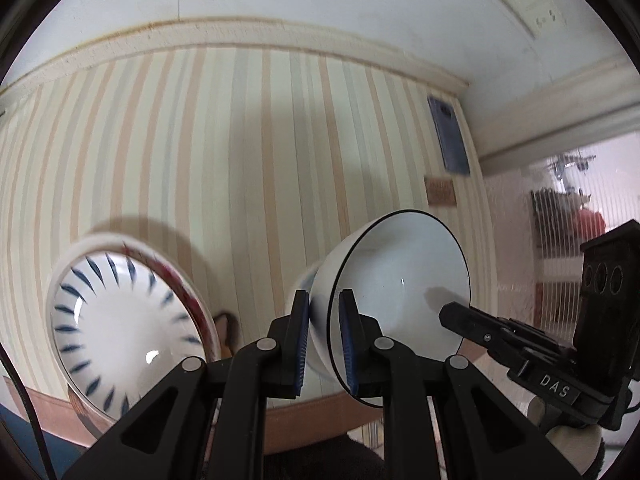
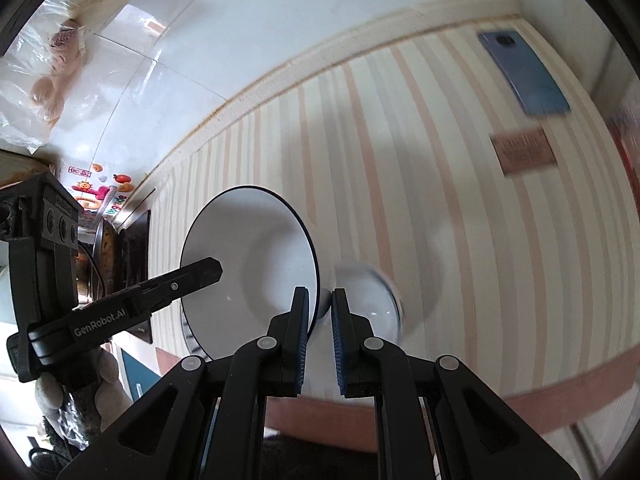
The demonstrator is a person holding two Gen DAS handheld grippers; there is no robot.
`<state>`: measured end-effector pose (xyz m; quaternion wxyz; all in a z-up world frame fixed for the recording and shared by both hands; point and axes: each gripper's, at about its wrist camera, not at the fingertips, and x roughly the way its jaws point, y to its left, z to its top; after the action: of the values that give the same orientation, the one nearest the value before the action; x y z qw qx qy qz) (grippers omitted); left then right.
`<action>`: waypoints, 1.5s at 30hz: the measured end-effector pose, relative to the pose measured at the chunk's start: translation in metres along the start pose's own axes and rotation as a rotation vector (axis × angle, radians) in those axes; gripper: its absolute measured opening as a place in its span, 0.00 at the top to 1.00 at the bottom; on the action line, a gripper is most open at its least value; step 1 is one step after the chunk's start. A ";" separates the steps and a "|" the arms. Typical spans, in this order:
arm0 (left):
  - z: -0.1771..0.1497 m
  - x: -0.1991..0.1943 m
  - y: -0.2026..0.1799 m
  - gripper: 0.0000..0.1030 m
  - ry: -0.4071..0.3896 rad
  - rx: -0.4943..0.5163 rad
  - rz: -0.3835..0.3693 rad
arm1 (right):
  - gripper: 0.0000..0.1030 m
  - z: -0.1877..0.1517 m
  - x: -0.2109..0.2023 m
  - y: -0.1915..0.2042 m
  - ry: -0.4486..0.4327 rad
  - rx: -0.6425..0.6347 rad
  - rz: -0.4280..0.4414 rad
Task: Organize plates and bowls
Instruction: 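Carry the black-rim bowl with both tools to the nested bowls, then nest the black-rim bowl into the bowl stack with both tools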
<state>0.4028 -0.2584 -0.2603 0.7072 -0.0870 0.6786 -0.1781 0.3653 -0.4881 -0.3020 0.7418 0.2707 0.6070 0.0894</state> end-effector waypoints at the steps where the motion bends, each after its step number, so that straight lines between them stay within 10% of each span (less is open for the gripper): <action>1: -0.005 0.005 -0.002 0.87 0.016 0.007 0.002 | 0.88 -0.006 0.000 -0.005 0.006 0.010 -0.001; 45: -0.008 0.056 -0.016 0.87 0.106 0.060 0.121 | 0.87 -0.016 0.033 -0.049 0.119 0.122 -0.009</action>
<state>0.3932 -0.2927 -0.3073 0.6822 -0.0152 0.7133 -0.1598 0.3487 -0.5090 -0.3564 0.6869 0.3070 0.6555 0.0649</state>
